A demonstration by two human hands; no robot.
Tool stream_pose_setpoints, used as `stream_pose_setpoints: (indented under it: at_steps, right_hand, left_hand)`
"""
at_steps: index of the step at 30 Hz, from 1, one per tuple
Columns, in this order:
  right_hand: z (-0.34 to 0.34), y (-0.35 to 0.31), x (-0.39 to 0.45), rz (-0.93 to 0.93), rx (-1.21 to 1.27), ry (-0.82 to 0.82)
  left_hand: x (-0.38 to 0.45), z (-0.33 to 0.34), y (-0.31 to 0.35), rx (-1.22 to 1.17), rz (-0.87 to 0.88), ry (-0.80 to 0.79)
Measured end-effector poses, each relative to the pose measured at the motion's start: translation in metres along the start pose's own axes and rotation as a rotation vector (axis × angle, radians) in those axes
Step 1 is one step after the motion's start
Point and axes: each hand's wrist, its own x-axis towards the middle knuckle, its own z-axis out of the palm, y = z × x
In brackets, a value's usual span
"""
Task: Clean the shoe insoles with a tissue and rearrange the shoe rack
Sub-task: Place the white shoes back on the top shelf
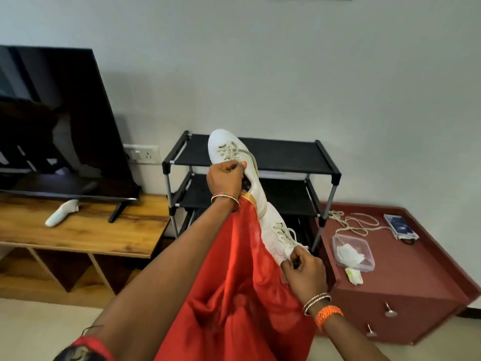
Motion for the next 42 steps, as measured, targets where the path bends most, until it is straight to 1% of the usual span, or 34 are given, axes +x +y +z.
stream_pose_setpoints:
  at_steps: [4, 8, 10, 13, 15, 17, 19, 22, 25, 29, 30, 32, 33, 34, 37, 42]
  right_hand:
    - [-0.014, -0.016, 0.027, -0.075, 0.000, 0.060]
    - [-0.023, -0.020, 0.046, -0.101, -0.031, 0.059]
    - [-0.024, -0.019, 0.049, -0.103, -0.045, 0.052]
    - [-0.023, -0.018, 0.056, -0.076, -0.054, 0.053]
    - [-0.022, -0.021, 0.060, -0.054, -0.072, 0.050]
    - [-0.020, -0.026, 0.065, -0.045, -0.073, 0.051]
    - [-0.017, -0.032, 0.069, -0.029, -0.064, 0.045]
    - [-0.014, -0.038, 0.069, 0.001, -0.043, 0.041]
    - [-0.011, -0.042, 0.068, -0.003, -0.014, 0.053]
    - [-0.008, -0.045, 0.071, -0.017, 0.026, 0.071]
    - [-0.007, -0.046, 0.074, -0.018, 0.028, 0.077]
    - [-0.006, -0.049, 0.081, -0.015, 0.020, 0.078]
    - [-0.006, -0.051, 0.084, -0.015, 0.017, 0.078]
    - [-0.006, -0.052, 0.087, -0.016, 0.014, 0.078]
    - [-0.003, -0.054, 0.091, -0.004, 0.007, 0.067]
    - [0.004, -0.054, 0.091, 0.004, 0.022, 0.070]
  left_hand:
    - [0.029, 0.015, 0.010, 0.208, 0.074, -0.093]
    - [0.066, 0.033, 0.006, 0.310, 0.035, -0.175]
    - [0.081, 0.040, 0.001, 0.320, 0.010, -0.221]
    - [0.084, 0.050, 0.003, 0.393, 0.047, -0.302]
    - [0.075, 0.049, -0.001, 0.420, 0.085, -0.279]
    - [0.063, 0.044, -0.008, 0.414, 0.112, -0.214]
    - [0.054, 0.037, -0.016, 0.421, 0.163, -0.224]
    - [0.053, 0.030, -0.021, 0.422, 0.279, -0.322]
    - [0.063, 0.029, -0.017, 0.379, 0.284, -0.409]
    - [0.076, 0.023, 0.000, 0.422, 0.318, -0.647]
    - [0.081, 0.019, 0.001, 0.471, 0.356, -0.727]
    - [0.091, 0.011, -0.005, 0.695, 0.482, -0.884]
    - [0.095, 0.008, -0.011, 0.785, 0.533, -0.935]
    - [0.098, 0.006, -0.017, 0.824, 0.561, -0.964]
    - [0.102, 0.007, -0.028, 0.775, 0.558, -0.985]
    - [0.100, 0.012, -0.021, 0.708, 0.451, -0.934]
